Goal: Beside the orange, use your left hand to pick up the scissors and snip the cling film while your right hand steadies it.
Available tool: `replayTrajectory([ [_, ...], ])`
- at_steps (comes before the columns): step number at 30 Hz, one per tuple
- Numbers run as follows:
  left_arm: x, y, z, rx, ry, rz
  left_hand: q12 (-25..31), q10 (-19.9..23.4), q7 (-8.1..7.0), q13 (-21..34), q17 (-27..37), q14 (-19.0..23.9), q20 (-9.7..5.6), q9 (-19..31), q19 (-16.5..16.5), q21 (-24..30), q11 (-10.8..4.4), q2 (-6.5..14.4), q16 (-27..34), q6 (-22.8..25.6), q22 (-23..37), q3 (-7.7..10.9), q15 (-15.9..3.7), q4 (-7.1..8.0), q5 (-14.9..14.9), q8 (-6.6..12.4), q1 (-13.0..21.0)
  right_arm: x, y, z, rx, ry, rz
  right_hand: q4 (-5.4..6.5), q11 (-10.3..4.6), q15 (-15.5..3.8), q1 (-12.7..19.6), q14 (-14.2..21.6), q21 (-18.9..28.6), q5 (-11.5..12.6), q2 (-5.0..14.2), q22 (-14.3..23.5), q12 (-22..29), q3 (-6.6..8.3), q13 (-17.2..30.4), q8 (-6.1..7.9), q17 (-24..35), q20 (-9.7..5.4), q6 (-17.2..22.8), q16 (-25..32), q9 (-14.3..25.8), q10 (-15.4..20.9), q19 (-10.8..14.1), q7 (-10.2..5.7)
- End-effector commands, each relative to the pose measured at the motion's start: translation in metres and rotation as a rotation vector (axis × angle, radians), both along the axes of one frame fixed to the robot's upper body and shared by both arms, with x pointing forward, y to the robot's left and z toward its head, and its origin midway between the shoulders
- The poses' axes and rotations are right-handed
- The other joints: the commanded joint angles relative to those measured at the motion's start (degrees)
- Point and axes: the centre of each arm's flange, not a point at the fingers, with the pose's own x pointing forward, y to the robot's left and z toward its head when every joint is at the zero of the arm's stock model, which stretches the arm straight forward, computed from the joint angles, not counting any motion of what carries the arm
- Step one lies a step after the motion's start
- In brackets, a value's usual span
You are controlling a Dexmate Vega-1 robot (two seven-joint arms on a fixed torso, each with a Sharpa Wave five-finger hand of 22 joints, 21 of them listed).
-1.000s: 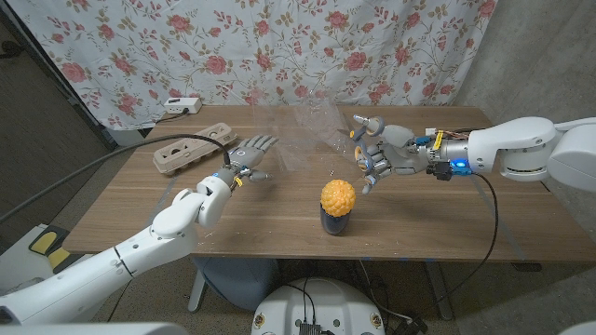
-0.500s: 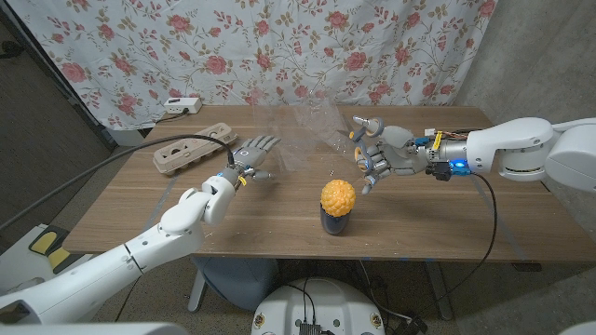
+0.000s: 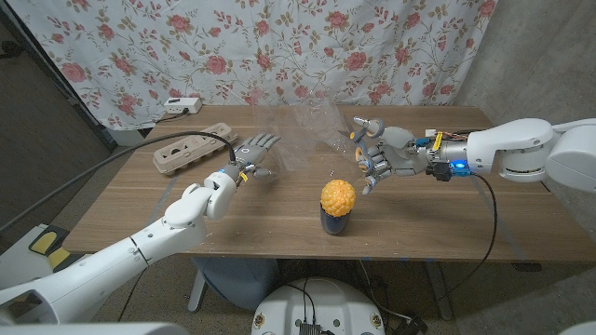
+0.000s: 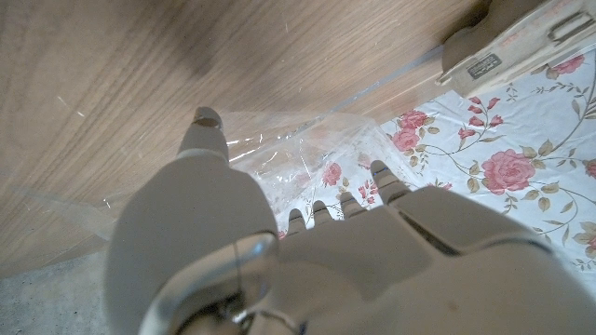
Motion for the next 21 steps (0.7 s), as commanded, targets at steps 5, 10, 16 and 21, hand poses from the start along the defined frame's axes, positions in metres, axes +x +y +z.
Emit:
replayTrajectory([
  [5,0.018,-0.002,0.005,-0.067,0.059,-0.074,0.46,0.42,-0.1,0.08,0.16,0.25,0.55,0.19,0.52,0.48,-0.21,-0.34,0.67,-5.29,0.2,0.5,0.13,0.06,-0.2,0.47,-0.12,-0.005,0.003,0.0,-0.017,-0.004,-0.003,9.44,0.28,-0.14,0.95,-0.06,-0.18,-0.21,0.35,0.17,-0.22,-10.03,-0.5,10.25,0.13,-0.16,3.21,0.36,1.62,0.03,0.48,2.56],
  [10,0.025,0.001,0.005,-0.111,0.087,-0.093,0.58,0.71,-0.15,0.04,0.14,0.43,0.49,0.19,0.62,0.51,-0.28,-0.38,0.71,-5.17,0.2,0.52,0.22,0.07,-0.22,0.5,-0.15,-0.004,0.004,0.001,-0.017,-0.001,-0.006,9.42,0.42,-0.28,1.04,-0.11,-0.28,-0.26,0.42,0.13,0.05,-10.02,0.05,10.05,0.1,-0.11,3.23,0.38,1.34,-0.22,0.43,2.64],
  [16,0.03,0.003,0.006,-0.135,0.088,-0.097,0.74,1.06,-0.25,-0.03,0.13,0.61,0.33,0.18,0.64,0.5,-0.37,-0.48,0.73,-4.63,0.19,0.5,0.15,0.14,-0.27,0.67,-0.31,-0.003,0.007,0.002,-0.025,-0.001,0.002,9.38,0.41,-0.34,1.36,-0.19,-0.47,-0.43,0.7,0.18,-0.32,-10.01,-0.54,9.64,-0.07,-0.13,3.17,0.47,0.88,-0.12,0.39,2.69],
  [21,0.034,0.002,0.008,-0.133,0.092,-0.098,0.87,1.4,-0.29,-0.07,0.13,0.7,0.31,0.17,0.67,0.49,-0.39,-0.52,0.72,-4.11,0.19,0.51,0.07,0.17,-0.29,0.83,-0.4,-0.003,0.007,0.002,-0.024,0.004,0.0,9.37,0.43,-0.39,1.46,-0.05,-0.59,-0.57,0.73,0.16,-0.26,-10.06,-0.33,10.12,-0.41,-0.09,3.1,0.46,1.77,-0.19,0.48,2.65],
])
